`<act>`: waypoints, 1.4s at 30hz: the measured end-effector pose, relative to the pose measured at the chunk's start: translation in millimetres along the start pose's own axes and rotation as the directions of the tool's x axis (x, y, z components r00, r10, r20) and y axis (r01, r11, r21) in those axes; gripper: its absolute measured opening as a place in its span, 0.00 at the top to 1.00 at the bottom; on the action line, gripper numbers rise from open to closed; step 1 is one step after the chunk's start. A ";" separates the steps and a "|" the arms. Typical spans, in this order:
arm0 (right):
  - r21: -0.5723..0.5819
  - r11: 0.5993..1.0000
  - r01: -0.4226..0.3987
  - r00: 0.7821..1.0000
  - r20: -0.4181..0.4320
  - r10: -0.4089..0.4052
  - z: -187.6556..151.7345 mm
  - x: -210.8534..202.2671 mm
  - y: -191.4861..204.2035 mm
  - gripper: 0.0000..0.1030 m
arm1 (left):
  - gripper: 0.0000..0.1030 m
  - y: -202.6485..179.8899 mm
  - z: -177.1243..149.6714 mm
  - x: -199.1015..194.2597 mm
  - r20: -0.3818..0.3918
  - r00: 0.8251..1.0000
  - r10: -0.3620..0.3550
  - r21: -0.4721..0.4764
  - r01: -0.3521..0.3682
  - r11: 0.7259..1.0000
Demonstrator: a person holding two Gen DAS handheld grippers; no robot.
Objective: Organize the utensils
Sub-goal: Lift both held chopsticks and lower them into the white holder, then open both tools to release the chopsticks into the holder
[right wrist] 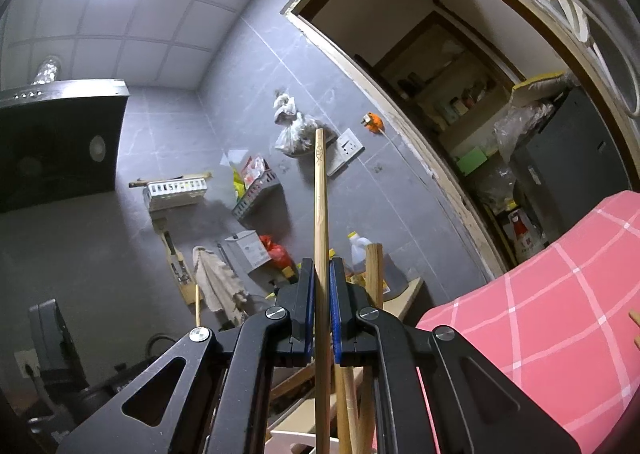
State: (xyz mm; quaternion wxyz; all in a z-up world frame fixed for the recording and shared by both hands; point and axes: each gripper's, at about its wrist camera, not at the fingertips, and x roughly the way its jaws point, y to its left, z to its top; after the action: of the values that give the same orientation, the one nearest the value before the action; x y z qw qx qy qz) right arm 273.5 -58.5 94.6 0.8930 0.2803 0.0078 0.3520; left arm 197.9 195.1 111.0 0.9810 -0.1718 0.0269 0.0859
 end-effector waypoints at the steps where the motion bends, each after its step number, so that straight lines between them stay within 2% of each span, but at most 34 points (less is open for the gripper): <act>1: 0.000 1.000 -0.003 1.000 0.001 0.003 -0.5 -0.6 0.1 0.95 | 0.97 0.5 -1.9 -0.1 0.004 1.000 0.008 0.002 -0.008 1.000; 12: -0.077 0.997 0.033 0.999 -0.018 -0.034 -13.0 1.2 9.4 0.95 | 0.97 5.1 -19.0 3.1 -0.012 1.000 0.020 0.007 -0.020 1.000; 19: -0.151 0.987 0.058 0.996 -0.059 -0.067 -23.0 -3.0 18.5 0.95 | 0.97 -1.6 -33.0 -1.3 -0.025 0.999 0.022 0.054 -0.020 0.998; 31: -0.196 0.979 0.062 0.986 -0.138 -0.090 -30.0 -11.5 21.7 0.95 | 0.97 -12.9 -51.1 -9.0 -0.098 0.995 -0.026 0.141 0.040 0.989; 42: -0.212 0.975 0.067 0.976 -0.189 -0.108 -30.6 -22.4 19.6 0.93 | 0.97 -6.1 -58.1 -13.6 -0.167 0.985 -0.048 0.107 0.066 0.992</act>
State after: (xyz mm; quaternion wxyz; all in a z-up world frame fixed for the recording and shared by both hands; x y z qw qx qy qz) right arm 237.9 -45.9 74.6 0.9264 0.1500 0.0736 0.3374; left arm 184.2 167.4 59.6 0.9856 -0.1238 0.1075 0.0416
